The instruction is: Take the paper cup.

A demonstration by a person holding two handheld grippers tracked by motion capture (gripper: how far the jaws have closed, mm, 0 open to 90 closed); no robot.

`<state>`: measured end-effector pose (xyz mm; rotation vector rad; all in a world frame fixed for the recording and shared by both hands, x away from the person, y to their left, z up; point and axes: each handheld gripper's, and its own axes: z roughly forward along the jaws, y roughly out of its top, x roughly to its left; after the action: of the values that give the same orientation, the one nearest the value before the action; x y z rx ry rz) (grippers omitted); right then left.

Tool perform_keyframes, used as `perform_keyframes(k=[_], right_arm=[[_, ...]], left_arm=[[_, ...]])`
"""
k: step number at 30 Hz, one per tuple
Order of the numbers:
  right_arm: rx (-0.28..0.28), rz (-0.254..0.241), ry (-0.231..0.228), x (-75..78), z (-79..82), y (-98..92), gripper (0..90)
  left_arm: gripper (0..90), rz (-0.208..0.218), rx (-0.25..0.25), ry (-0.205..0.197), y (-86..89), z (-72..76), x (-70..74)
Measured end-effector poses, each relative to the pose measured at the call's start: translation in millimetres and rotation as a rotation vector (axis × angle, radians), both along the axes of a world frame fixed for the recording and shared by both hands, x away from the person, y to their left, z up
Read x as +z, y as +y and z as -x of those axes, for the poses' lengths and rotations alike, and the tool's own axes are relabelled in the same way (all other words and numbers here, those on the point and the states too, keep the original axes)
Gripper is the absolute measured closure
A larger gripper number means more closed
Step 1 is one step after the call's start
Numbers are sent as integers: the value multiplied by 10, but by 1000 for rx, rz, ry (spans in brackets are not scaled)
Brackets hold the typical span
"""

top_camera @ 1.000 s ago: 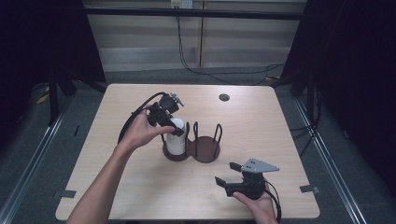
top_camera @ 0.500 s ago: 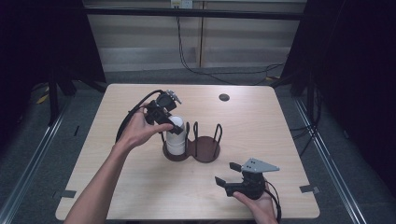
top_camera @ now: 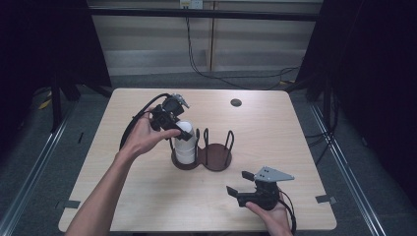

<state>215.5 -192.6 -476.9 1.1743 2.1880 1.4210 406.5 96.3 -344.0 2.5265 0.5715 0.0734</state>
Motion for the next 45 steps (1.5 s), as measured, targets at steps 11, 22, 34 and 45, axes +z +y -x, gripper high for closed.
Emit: perform_keyframes(k=[11, 22, 34, 45], right_arm=[[-10, 0, 6, 1, 3, -2, 197], [-7, -2, 5, 0, 2, -1, 197], [-15, -14, 12, 0, 0, -17, 196], [-15, -12, 13, -3, -3, -10, 194]], left_arm=[[364, 18, 0, -33, 32, 32, 86], [367, 75, 14, -59, 142, 72, 218], [373, 128, 38, -106, 242, 124, 341], [376, 210, 65, -159, 402, 224, 365]])
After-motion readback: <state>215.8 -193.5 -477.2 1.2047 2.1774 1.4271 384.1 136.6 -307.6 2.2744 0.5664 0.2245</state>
